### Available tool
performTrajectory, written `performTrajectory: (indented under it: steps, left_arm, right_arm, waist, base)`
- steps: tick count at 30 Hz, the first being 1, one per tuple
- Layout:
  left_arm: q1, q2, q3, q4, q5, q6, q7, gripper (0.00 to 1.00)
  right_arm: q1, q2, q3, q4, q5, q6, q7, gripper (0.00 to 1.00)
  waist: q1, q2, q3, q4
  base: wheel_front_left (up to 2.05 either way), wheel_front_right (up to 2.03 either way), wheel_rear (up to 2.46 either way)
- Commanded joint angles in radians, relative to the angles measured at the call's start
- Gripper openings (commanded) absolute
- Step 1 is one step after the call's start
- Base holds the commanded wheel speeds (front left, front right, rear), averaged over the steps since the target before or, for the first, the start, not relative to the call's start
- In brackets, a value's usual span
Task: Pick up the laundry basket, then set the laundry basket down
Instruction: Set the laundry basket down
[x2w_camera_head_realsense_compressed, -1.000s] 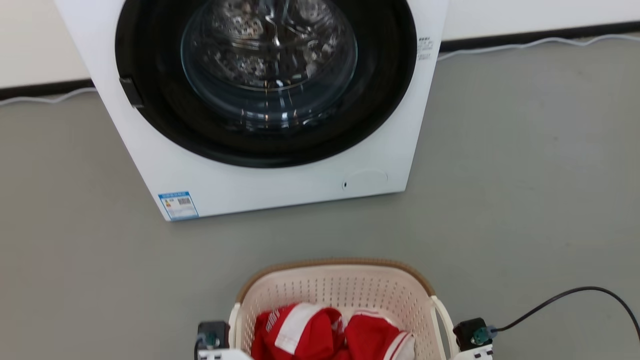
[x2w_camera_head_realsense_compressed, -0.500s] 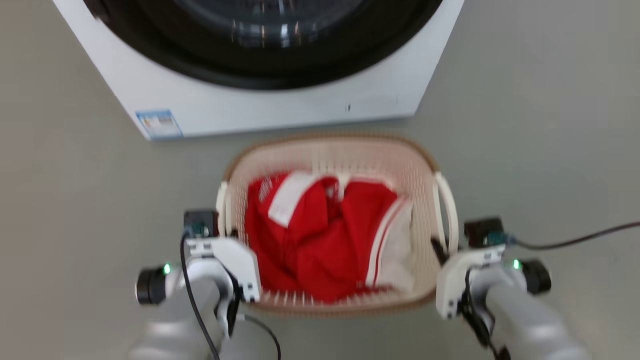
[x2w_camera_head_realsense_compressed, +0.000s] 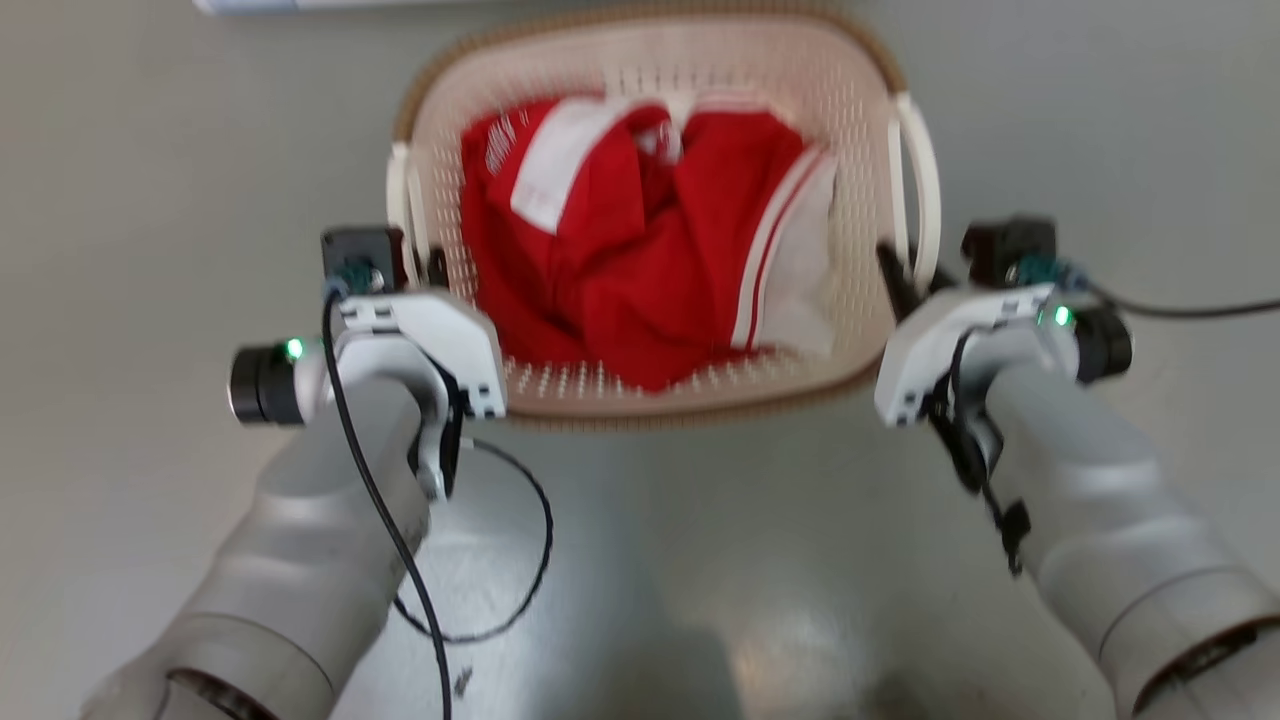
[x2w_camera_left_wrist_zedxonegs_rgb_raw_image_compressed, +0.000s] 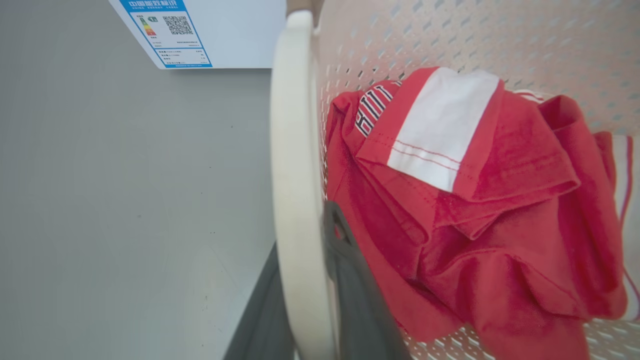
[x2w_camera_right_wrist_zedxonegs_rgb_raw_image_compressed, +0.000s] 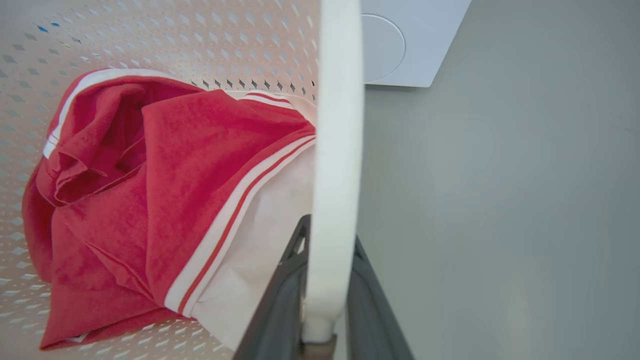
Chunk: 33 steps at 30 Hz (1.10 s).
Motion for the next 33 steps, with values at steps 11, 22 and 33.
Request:
performTrajectory:
  steps: [11, 22, 33]
  left_arm:
    - [-0.094, 0.023, 0.147, -0.074, 0.166, 0.039, -0.009, 0.00]
    - [-0.107, 0.011, 0.262, -0.112, 0.298, 0.027, -0.009, 0.00]
    - [-0.116, -0.007, 0.334, -0.105, 0.386, 0.004, -0.009, 0.00]
  right_arm:
    - [-0.075, 0.015, -0.156, -0.056, -0.189, 0.015, -0.024, 0.00]
    - [-0.059, 0.015, -0.263, -0.093, -0.304, 0.015, -0.024, 0.00]
    - [-0.049, 0.015, -0.318, -0.116, -0.353, 0.015, -0.024, 0.00]
  waist:
    - [0.0000, 0.0000, 0.229, 0.042]
    - [0.0000, 0.0000, 0.282, 0.046]
    - [0.0000, 0.0000, 0.303, 0.047]
  base:
    - [0.00, 0.00, 0.00]
    - [0.00, 0.00, 0.00]
    - [0.00, 0.00, 0.00]
